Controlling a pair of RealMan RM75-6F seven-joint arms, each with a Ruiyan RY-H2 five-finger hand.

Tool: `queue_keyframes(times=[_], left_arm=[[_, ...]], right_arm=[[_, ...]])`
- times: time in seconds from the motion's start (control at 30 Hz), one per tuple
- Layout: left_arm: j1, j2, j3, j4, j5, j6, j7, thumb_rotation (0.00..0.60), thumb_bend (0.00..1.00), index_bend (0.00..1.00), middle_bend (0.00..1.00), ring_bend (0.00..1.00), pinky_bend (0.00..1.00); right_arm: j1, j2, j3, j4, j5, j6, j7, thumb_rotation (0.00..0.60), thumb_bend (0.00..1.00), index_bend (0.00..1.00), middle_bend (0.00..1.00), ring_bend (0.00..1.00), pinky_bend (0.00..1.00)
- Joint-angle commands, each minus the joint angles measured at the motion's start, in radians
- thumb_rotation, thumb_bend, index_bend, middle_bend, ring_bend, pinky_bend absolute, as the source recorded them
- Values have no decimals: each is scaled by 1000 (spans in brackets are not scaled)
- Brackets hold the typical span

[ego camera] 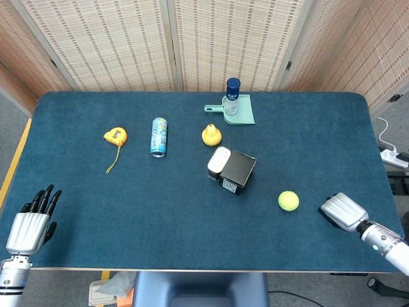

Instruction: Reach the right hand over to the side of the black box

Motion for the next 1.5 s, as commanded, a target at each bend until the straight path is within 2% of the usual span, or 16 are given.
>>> queue_keyframes(times=[0.03,0.3,0.77,0.97,1.3,1.5], left_arm=[[0,-1,0,1,-1,-1,2,600,404,111,80,125,383],[-2,-2,-5,2,-9,-8,4,600,404,111,80,124,383],[-6,2,-8,2,-17,-19,-8,600,405,111,80,124,383],[-5,3,-6,2,-15,-17,-10,600,404,111,80,124,383],[-5,1,-7,7,-19,-21,-10,600,404,111,80,124,383],[-6,2,-9,11,-23,-23,-18,600,405,111,80,124,383]], right_arm=[[27,-50,-6,62,-15,-7,41,600,1000,731,871,512,542],[71,-173,-5,204,-28,3,117,600,1000,731,871,512,542],[95,-297,-22,298,-27,34,167,600,1000,731,870,512,542],[111,-340,-13,347,-14,38,178,600,1000,731,870,512,542],[166,-420,31,428,20,37,183,600,1000,731,865,512,542],[192,-464,36,463,29,31,217,600,998,731,816,488,542]])
